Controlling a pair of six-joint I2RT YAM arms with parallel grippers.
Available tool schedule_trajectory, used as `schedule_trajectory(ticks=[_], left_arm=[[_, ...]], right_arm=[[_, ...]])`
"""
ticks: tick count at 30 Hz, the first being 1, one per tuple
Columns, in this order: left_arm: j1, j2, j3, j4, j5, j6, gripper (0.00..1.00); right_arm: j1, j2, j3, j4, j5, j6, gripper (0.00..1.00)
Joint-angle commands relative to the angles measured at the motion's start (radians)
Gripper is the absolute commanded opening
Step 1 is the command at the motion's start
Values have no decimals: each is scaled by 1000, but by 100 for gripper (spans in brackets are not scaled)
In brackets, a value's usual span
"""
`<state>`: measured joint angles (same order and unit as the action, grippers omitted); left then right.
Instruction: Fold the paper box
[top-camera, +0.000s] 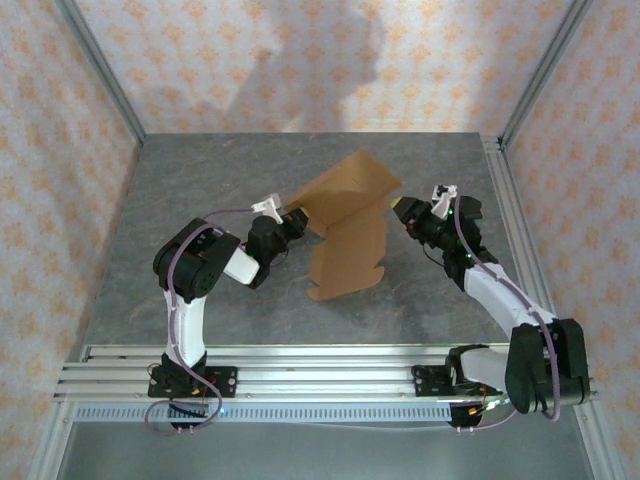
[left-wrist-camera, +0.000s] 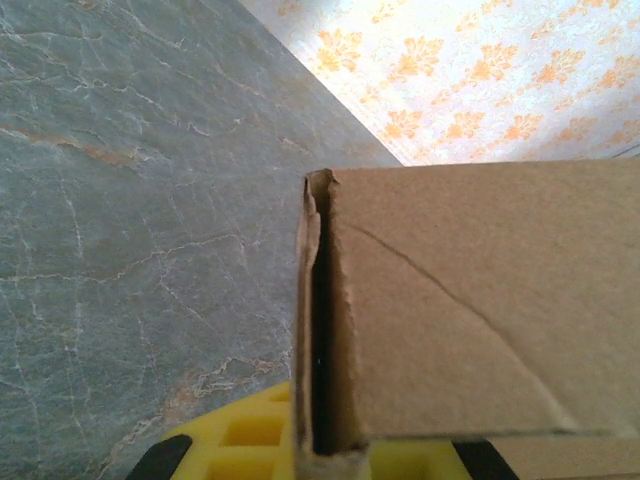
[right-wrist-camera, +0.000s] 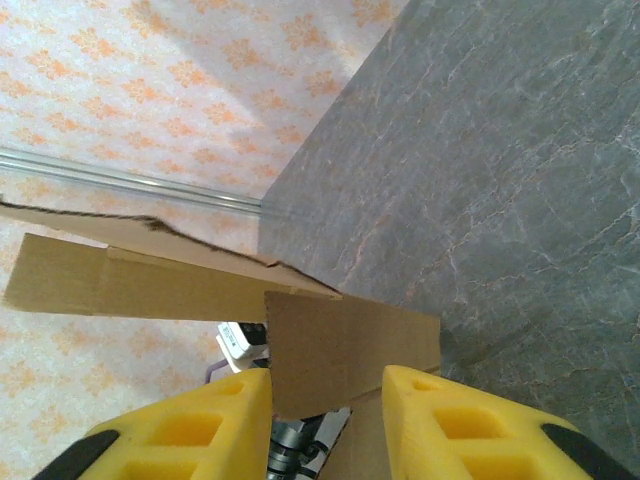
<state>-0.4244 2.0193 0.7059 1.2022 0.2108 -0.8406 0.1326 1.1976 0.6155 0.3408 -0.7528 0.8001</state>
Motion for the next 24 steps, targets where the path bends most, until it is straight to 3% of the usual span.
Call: schedule_trajectory(ticks=[1,9,24], left_arm=[[6,11,20,56,16,-8,0],[6,13,20,52,16,0,0],[0,24,27,53,24,42,0]], right_arm=[[11,23,23,57,-8,6,32],[16,13,18,49,16,-10,28],[55,112,87,40,-20,-16,36]])
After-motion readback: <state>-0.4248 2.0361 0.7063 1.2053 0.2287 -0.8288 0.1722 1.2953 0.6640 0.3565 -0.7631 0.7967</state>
